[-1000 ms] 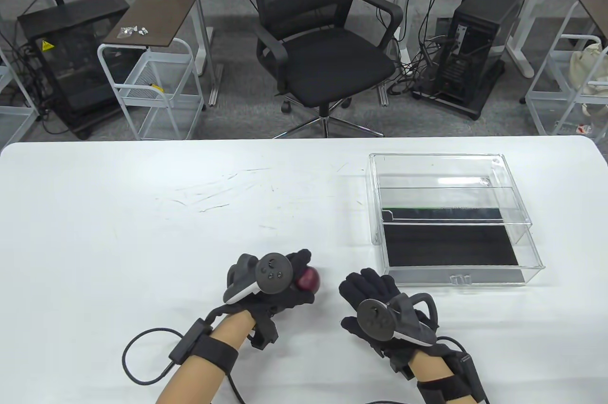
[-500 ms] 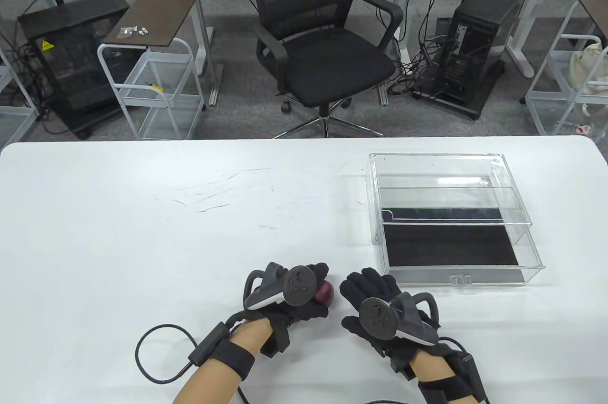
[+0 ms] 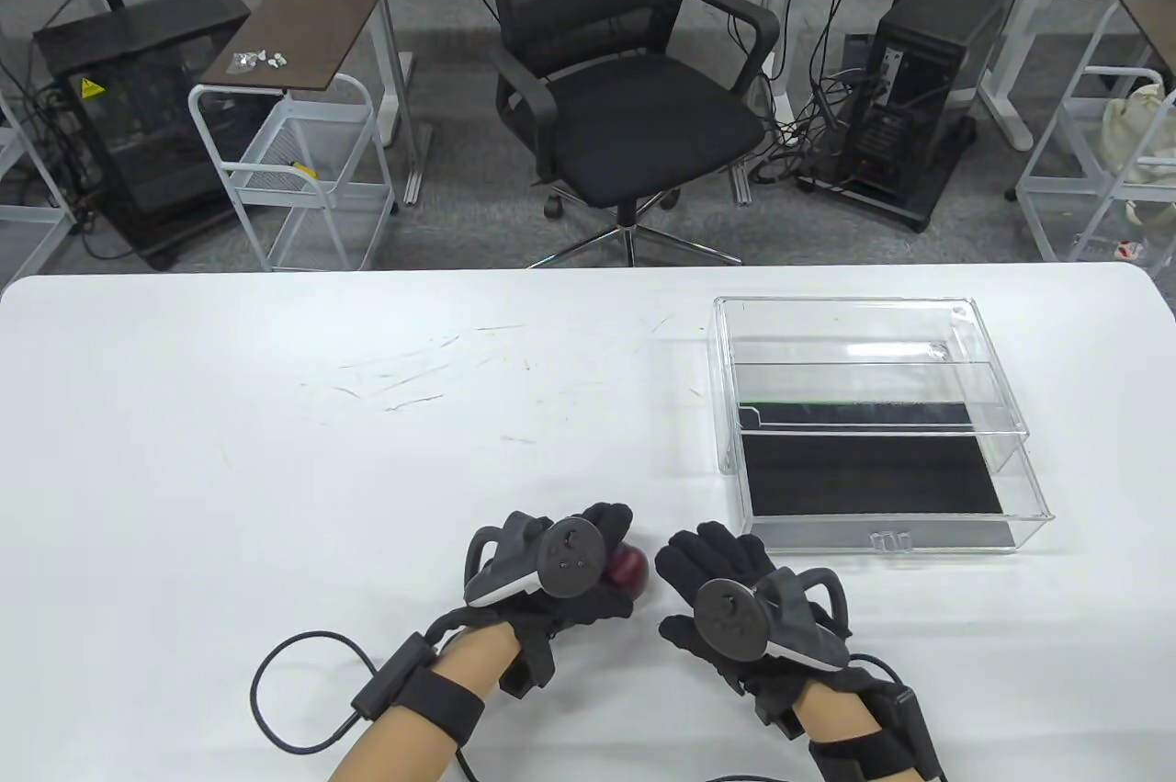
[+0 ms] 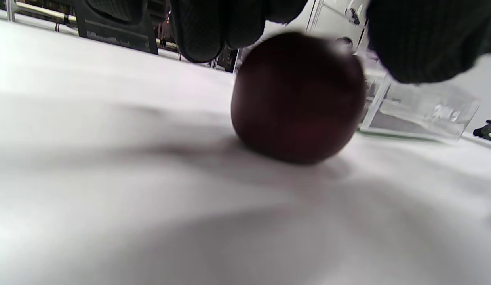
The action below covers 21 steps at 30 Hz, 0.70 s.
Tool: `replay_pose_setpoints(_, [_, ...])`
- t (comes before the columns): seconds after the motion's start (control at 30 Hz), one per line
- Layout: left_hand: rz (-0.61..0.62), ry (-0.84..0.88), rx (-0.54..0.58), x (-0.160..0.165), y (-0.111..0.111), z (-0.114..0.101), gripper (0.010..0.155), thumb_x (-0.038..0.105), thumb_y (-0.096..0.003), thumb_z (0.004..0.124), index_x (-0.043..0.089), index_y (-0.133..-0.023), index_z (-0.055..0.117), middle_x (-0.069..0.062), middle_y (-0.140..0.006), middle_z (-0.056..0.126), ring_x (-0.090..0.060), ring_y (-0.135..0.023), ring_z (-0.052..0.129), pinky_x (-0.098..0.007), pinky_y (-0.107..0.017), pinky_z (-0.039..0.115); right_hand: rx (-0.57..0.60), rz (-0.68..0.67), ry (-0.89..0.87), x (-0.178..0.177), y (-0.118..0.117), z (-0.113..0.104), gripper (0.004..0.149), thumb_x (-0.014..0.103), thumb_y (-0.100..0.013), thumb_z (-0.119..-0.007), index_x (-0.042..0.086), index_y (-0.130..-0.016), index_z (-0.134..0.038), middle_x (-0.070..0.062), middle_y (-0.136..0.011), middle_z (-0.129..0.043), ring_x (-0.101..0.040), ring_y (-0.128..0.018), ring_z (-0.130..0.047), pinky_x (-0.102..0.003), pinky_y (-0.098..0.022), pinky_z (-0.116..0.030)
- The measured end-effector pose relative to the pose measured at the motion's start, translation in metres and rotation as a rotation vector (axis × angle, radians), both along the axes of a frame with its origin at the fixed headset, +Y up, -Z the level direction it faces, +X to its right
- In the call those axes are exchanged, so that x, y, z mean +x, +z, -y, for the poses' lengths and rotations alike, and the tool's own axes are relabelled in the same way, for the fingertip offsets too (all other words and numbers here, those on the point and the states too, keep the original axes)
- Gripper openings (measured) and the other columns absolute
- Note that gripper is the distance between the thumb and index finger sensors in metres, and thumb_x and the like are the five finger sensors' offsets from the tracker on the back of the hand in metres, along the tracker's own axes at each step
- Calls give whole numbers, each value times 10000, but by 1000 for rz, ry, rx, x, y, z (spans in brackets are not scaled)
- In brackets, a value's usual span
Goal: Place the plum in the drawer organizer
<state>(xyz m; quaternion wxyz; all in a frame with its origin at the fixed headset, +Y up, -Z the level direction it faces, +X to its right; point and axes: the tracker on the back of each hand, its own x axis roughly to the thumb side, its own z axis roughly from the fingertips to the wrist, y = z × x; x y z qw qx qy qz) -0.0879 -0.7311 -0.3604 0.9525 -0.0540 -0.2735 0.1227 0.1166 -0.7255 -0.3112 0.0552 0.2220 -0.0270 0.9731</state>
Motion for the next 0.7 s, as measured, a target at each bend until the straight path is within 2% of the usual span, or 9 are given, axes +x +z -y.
replay_pose_setpoints(0.17, [-64, 62, 77, -49, 15, -32, 936, 597, -347, 873, 240, -1123, 492, -75, -1228, 549, -335, -1099, 653, -595, -808, 468, -4, 4, -8, 1, 0, 0, 708, 612, -358, -651, 336, -997, -526, 9, -1101, -608, -316, -1039, -532, -520, -733, -520])
replay_pose_setpoints(0.27, [-99, 11, 169, -85, 23, -40, 903, 641, -359, 802, 246, -1119, 516, -65, -1238, 534, -341, -1134, 556, -579, -832, 392, -8, 3, -11, 1, 0, 0, 709, 613, -357, -651, 338, -998, -525, 9, -1102, -607, -316, -1039, -532, -518, -734, -519])
replay_pose_setpoints(0.33, [-104, -26, 190, -106, 26, -37, 867, 648, -373, 757, 248, -1112, 546, -70, -1242, 522, -334, -1147, 520, -572, -839, 360, -13, 1, -3, 0, -1, 2, 709, 613, -357, -651, 338, -998, -524, 10, -1102, -606, -317, -1039, -532, -519, -734, -518])
replay_pose_setpoints(0.43, [-117, -51, 141, -130, 30, -24, 835, 640, -382, 742, 255, -1102, 572, -34, -1244, 511, -319, -1154, 498, -557, -844, 341, -26, -1, 10, -4, -2, 5, 721, 615, -355, -658, 341, -1005, -508, 9, -1111, -590, -318, -1045, -519, -520, -740, -510])
replay_pose_setpoints(0.57, [-121, -23, 84, -144, 32, -10, 812, 630, -384, 742, 259, -1092, 601, -23, -1244, 507, -306, -1157, 486, -556, -843, 343, -35, 4, 31, -20, -11, 1, 804, 620, -336, -704, 341, -1031, -414, 0, -1140, -526, -326, -1059, -504, -529, -748, -511])
replay_pose_setpoints(0.7, [-114, -3, 75, -146, 31, -5, 805, 628, -392, 737, 264, -1094, 590, -19, -1245, 499, -303, -1156, 484, -550, -843, 348, -70, 54, 135, -52, -35, -12, 947, 657, -289, -736, 350, -1039, -245, -34, -1173, -348, -357, -1067, -484, -542, -751, -510])
